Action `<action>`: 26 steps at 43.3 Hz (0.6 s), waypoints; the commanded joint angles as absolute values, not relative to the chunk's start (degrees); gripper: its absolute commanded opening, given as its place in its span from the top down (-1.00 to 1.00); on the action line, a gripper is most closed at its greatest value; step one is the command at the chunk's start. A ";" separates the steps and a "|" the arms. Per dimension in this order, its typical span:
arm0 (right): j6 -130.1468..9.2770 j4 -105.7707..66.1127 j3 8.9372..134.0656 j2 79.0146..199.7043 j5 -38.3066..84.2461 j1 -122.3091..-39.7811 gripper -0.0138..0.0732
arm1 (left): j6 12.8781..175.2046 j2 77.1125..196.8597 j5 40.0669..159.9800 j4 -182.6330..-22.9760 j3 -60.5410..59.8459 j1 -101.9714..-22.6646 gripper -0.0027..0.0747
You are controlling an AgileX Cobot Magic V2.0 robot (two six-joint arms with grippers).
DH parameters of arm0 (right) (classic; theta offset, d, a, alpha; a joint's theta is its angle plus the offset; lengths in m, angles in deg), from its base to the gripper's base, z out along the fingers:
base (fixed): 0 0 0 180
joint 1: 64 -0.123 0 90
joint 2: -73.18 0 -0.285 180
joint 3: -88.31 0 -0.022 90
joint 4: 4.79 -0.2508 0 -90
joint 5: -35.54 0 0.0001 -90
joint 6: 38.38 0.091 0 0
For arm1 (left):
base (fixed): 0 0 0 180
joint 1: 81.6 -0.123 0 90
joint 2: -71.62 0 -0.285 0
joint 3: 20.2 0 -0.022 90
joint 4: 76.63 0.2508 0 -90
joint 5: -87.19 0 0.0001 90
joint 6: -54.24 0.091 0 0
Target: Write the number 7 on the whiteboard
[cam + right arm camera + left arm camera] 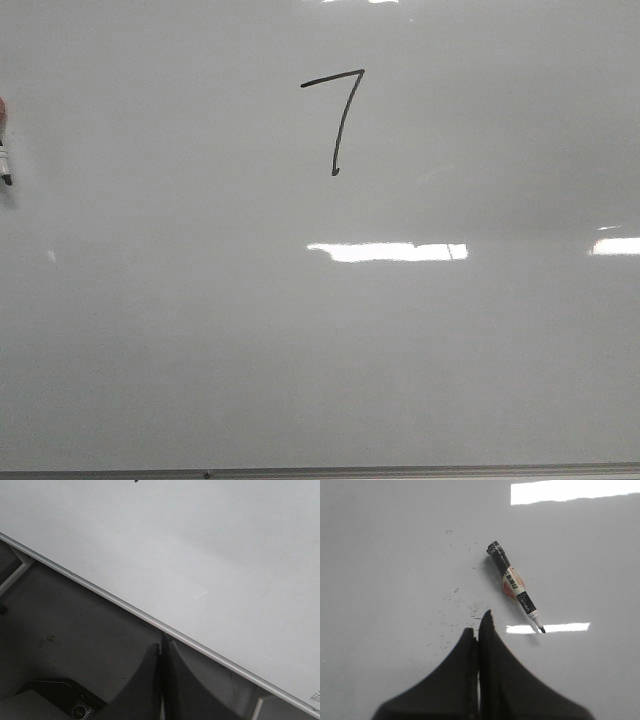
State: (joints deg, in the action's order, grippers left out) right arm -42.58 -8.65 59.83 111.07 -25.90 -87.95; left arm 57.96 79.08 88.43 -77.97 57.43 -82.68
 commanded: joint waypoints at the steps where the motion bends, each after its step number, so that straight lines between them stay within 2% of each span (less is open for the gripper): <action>1: -42.67 -8.36 61.27 111.34 -22.31 -87.78 0.84 | 57.74 78.34 83.59 -78.39 58.20 -82.23 0.98; 16: -43.17 -7.11 59.50 108.84 -20.06 -86.65 0.84 | 57.74 78.34 83.59 -78.39 58.20 -82.23 0.98; 26: -43.17 -7.29 44.47 97.96 1.07 -73.01 0.84 | 57.74 78.34 83.59 -78.39 58.20 -82.23 0.98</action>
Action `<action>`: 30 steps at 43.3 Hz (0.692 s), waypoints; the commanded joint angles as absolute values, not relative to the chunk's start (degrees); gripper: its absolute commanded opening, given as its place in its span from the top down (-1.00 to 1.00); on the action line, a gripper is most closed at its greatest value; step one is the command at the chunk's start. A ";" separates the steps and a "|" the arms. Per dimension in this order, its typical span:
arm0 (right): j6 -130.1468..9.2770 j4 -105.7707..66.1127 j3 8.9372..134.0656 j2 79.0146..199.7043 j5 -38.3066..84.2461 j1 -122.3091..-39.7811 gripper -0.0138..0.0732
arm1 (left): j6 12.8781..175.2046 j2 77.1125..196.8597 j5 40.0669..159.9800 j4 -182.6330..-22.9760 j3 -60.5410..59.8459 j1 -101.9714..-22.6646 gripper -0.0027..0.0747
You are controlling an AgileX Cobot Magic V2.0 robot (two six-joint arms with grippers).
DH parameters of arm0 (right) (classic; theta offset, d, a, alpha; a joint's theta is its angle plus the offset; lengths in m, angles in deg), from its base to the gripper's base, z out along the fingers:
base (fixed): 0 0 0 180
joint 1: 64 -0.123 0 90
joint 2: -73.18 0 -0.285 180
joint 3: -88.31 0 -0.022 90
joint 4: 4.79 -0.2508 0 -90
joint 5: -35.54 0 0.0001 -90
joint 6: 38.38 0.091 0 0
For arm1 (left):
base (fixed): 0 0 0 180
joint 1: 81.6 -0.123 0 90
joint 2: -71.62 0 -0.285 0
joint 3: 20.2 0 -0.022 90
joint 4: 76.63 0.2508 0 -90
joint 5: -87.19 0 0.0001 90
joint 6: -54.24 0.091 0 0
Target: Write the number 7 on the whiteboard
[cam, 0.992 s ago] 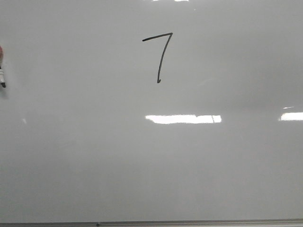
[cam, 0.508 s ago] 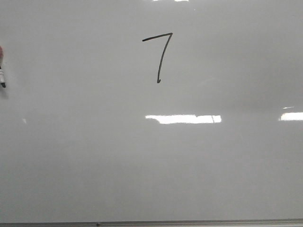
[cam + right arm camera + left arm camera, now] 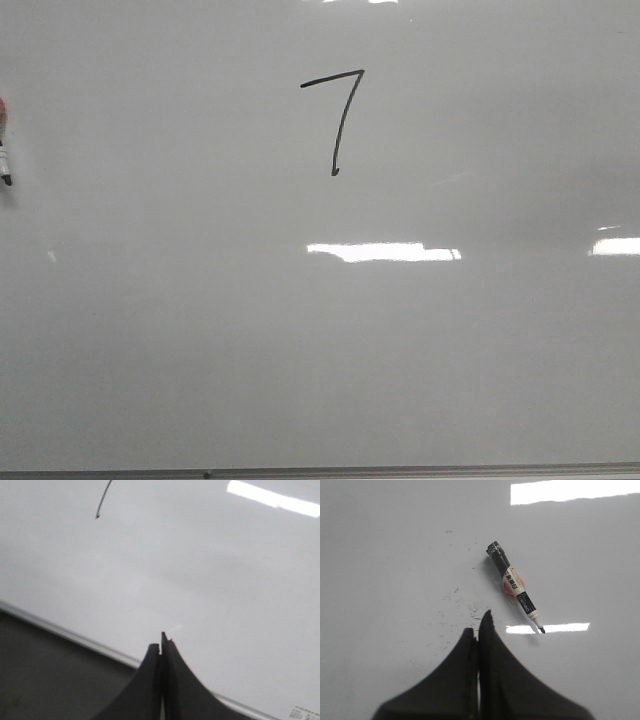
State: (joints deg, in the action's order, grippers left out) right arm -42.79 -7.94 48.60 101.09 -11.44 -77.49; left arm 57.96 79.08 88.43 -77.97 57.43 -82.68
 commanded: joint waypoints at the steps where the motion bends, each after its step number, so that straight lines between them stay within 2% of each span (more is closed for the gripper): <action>1: -43.17 -7.32 42.68 96.85 3.54 -71.85 0.84 | 57.74 78.34 83.59 -78.39 58.20 -82.23 0.98; 11: -43.12 -7.69 24.98 86.25 23.50 -65.53 0.84 | 57.74 78.34 83.59 -78.39 58.20 -82.23 0.98; 18: -43.12 -7.80 16.40 81.22 30.02 -65.31 0.84 | 57.74 78.34 83.59 -78.39 58.20 -82.23 0.98; 30: -43.12 -8.00 9.60 79.37 38.18 -65.31 0.84 | 57.74 78.34 83.59 -78.39 58.20 -82.23 0.98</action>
State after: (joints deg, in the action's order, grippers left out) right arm -42.79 -7.94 9.82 80.34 30.14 -65.74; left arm 57.96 79.08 88.43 -77.97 57.43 -82.68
